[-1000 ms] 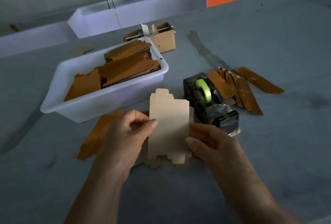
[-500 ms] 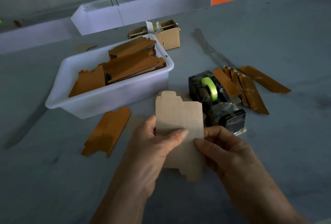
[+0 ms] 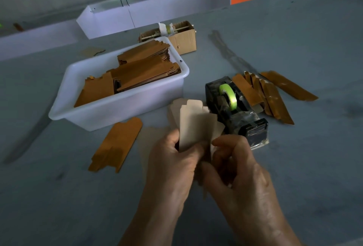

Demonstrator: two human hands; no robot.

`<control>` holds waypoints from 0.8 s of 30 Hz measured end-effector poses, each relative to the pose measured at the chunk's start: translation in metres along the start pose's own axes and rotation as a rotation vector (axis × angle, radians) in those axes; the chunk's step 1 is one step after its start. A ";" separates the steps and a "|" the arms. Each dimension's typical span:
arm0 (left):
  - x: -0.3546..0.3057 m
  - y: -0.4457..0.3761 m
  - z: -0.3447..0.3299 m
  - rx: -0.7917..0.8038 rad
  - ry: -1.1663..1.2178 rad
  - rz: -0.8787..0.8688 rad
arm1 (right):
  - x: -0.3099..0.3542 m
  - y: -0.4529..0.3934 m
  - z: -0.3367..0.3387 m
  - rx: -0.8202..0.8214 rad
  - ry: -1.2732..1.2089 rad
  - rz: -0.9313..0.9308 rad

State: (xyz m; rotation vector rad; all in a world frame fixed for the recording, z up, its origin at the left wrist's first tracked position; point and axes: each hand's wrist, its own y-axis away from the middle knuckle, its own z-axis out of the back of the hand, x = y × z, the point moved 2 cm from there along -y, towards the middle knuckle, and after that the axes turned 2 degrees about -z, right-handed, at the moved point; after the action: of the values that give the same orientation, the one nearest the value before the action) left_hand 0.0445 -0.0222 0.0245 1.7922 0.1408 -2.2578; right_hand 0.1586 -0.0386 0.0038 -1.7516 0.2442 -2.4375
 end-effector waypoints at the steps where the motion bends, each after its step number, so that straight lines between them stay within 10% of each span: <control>1: -0.001 0.002 -0.001 0.008 0.002 -0.001 | 0.002 0.001 -0.001 0.056 -0.076 -0.002; 16: -0.004 0.011 0.009 0.393 0.060 0.085 | -0.009 -0.010 0.012 0.073 -0.410 -0.322; 24: 0.000 0.013 0.007 0.202 0.003 0.024 | -0.009 -0.013 0.016 0.093 -0.608 -0.409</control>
State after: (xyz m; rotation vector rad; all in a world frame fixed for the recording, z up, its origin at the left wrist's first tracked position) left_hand 0.0409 -0.0366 0.0273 1.8834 -0.1119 -2.3250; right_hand 0.1761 -0.0251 0.0029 -2.5795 -0.3127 -1.9397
